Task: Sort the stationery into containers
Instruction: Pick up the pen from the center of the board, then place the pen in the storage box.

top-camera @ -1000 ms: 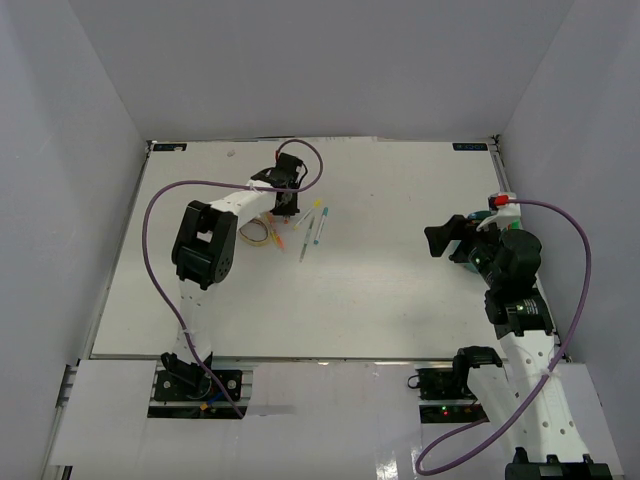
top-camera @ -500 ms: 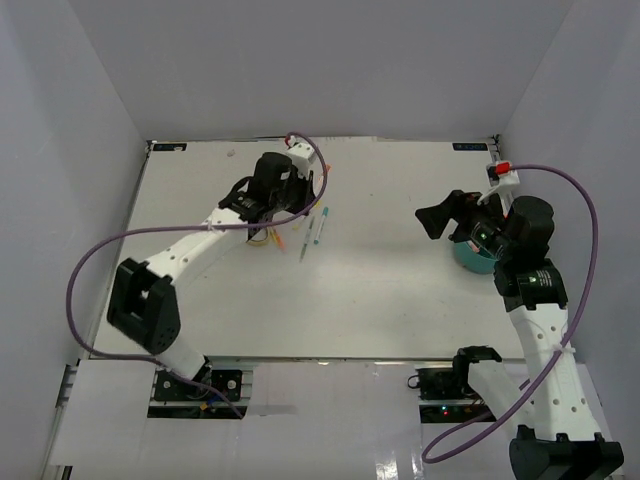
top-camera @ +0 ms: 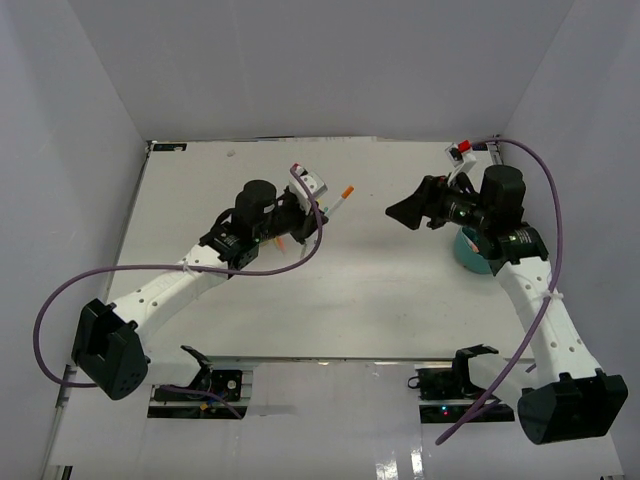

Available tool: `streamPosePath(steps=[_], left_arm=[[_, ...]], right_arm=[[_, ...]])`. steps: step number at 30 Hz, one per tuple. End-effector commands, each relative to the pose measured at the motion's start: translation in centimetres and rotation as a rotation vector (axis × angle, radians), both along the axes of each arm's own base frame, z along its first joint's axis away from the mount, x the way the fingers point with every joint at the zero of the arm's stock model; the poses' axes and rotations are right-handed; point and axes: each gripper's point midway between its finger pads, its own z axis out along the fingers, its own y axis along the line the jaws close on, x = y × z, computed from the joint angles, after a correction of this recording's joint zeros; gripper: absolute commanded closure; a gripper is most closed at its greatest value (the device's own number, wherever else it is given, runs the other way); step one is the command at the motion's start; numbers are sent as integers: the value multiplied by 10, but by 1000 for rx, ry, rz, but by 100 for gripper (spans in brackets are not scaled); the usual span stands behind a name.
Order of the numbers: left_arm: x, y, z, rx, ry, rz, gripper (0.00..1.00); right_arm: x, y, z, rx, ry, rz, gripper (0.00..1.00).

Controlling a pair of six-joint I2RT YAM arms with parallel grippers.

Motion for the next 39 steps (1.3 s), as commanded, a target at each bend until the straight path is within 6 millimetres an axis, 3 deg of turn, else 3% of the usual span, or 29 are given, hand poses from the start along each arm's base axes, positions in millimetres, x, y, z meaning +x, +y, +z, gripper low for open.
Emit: streamPosePath(steps=[1, 11, 17, 26, 29, 35, 37, 38, 39], left_arm=[[-11, -12, 14, -12, -77, -89, 100], [-22, -17, 18, -62, -109, -131, 100], [-29, -19, 16, -71, -106, -154, 100], [-34, -12, 27, -98, -144, -143, 100], [-36, -11, 29, -103, -148, -144, 100], [-39, -10, 28, -106, -148, -151, 100], [-39, -10, 27, -107, -141, -152, 100], [-40, -11, 26, -106, -140, -154, 98], [-40, -11, 26, -107, -138, -153, 89]], right_arm=[[1, 24, 38, 47, -99, 87, 11], [9, 79, 33, 65, -61, 180, 17], [17, 98, 39, 57, -72, 192, 21], [15, 128, 20, 41, -30, 240, 31], [12, 133, 14, 32, -21, 250, 42], [11, 130, 15, 30, -54, 227, 81], [11, 127, 14, 23, -62, 217, 87], [13, 125, 13, 18, -66, 203, 90], [12, 123, 14, 13, -70, 195, 92]])
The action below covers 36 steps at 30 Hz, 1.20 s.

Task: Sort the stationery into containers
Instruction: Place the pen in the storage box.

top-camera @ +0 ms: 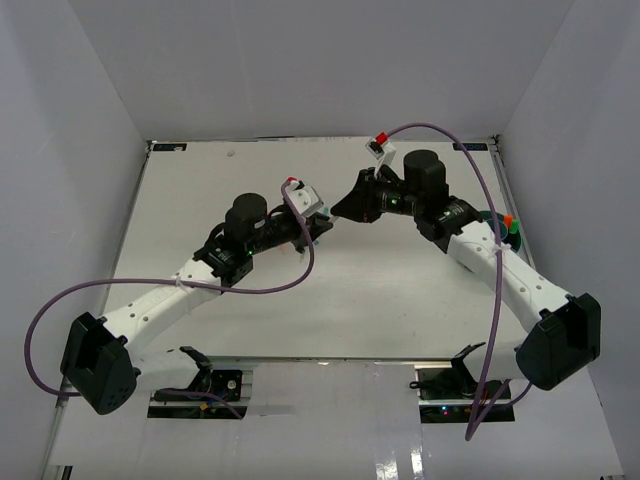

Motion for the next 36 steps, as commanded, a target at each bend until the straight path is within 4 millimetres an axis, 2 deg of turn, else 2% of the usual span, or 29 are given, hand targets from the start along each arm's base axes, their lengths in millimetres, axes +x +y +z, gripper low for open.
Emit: streamPosePath(steps=[1, 2, 3, 4, 5, 6, 7, 8, 10, 11, 15, 16, 18, 19, 22, 27, 30, 36], left_arm=[[-9, 0, 7, -23, -6, -24, 82], [-9, 0, 5, -23, 2, -19, 74], [-7, 0, 4, -23, 9, -9, 50], [-4, 2, 2, -26, 22, 12, 38], [-3, 3, 2, -31, 29, 26, 27], [0, 3, 2, -42, 38, 45, 16], [4, 6, 1, -58, 66, 85, 2], [7, 7, 0, -62, 78, 106, 2], [14, 10, -3, -65, 111, 158, 2], [23, 12, -3, -77, 142, 216, 2], [41, 24, -21, -40, 213, 350, 2], [44, 26, -24, -35, 221, 370, 2], [50, 29, -30, -22, 243, 403, 2], [51, 30, -30, -21, 246, 408, 2], [49, 29, -32, -19, 254, 400, 2], [52, 33, -33, -15, 246, 428, 2], [56, 38, -31, -19, 233, 462, 2], [56, 38, -34, -13, 238, 465, 2]], right_arm=[[11, -12, 20, 2, -118, -83, 92], [12, -16, 17, -14, -123, -102, 92], [12, -23, 15, -36, -126, -130, 92], [14, -28, 12, -54, -134, -159, 92], [22, -40, 1, -103, -146, -228, 92], [21, -51, 3, -119, -167, -273, 92], [23, -62, -4, -152, -171, -317, 92], [33, -80, -10, -200, -188, -410, 92], [33, -110, -21, -245, -198, -524, 92], [40, -133, -25, -286, -209, -638, 92], [36, -207, -44, -396, -239, -921, 92], [37, -232, -45, -430, -242, -1027, 92], [33, -257, -43, -440, -248, -1117, 92], [32, -277, -47, -466, -239, -1191, 92], [30, -305, -50, -471, -225, -1297, 92], [34, -327, -58, -464, -206, -1375, 92], [38, -339, -69, -471, -182, -1411, 92], [47, -348, -91, -432, -153, -1418, 92]])
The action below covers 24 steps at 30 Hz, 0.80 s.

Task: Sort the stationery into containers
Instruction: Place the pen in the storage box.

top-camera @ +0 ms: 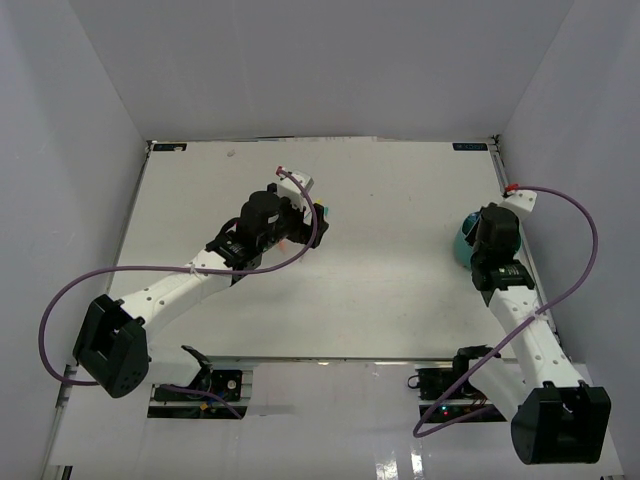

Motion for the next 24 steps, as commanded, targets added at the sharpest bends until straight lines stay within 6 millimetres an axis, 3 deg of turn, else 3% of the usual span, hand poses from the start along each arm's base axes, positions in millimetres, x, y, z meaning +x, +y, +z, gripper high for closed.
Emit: streamPosePath(steps=[1, 7, 11, 14, 19, 24], left_arm=[[4, 2, 21, -29, -35, 24, 2], [7, 4, 17, -22, -28, 43, 2], [7, 3, 14, -19, -19, 36, 2], [7, 1, 12, -15, -12, 34, 2], [11, 1, 10, -17, 1, 50, 2], [11, 1, -7, 13, 59, 62, 2]], right_arm=[[16, -1, 9, 47, -101, 1, 92], [24, -3, -14, 87, -103, 9, 87], [29, -10, -19, 104, -115, -8, 71], [29, -10, -17, 106, -119, -5, 52], [22, -6, 6, 99, -148, 26, 27], [19, 6, 51, 99, -194, 99, 21]])
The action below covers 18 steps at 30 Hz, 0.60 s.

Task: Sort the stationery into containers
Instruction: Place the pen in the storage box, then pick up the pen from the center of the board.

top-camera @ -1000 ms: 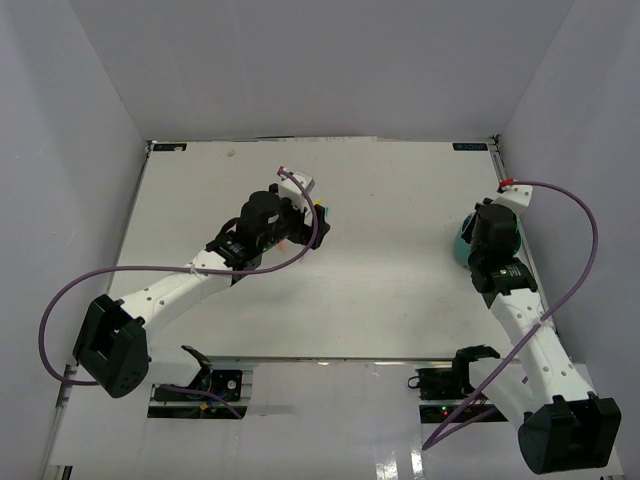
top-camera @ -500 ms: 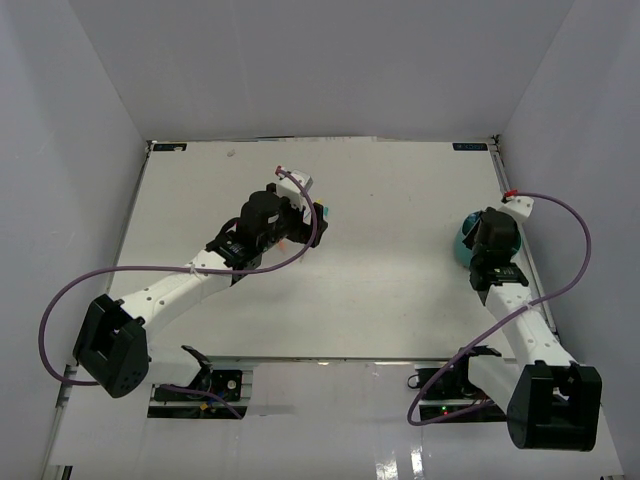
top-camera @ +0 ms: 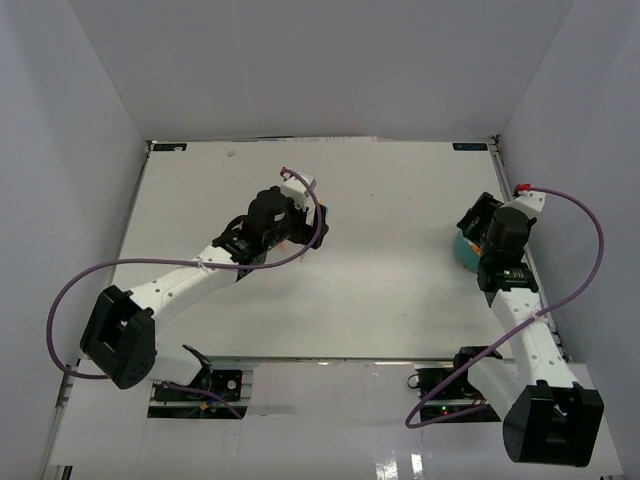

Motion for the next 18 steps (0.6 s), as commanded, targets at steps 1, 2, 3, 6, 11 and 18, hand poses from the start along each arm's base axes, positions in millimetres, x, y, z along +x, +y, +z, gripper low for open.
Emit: streamPosePath(steps=[1, 2, 3, 6, 11, 18], left_arm=[[7, 1, 11, -9, 5, 34, 2], [9, 2, 4, 4, 19, 41, 2], [9, 2, 2, 10, 25, 44, 2], [15, 4, -11, 22, 67, 47, 2], [32, 10, -26, 25, 158, 34, 5], [61, 20, -69, 99, 295, 45, 14]], right_arm=[[2, 11, 58, -2, -109, 71, 19], [-1, 14, 59, 0, -92, 90, 19], [-1, 18, 71, 1, -108, 112, 18], [-3, 38, 83, 19, -105, 227, 17], [-13, 83, 81, 93, -73, 480, 17], [-36, 102, 66, 121, -53, 589, 17]])
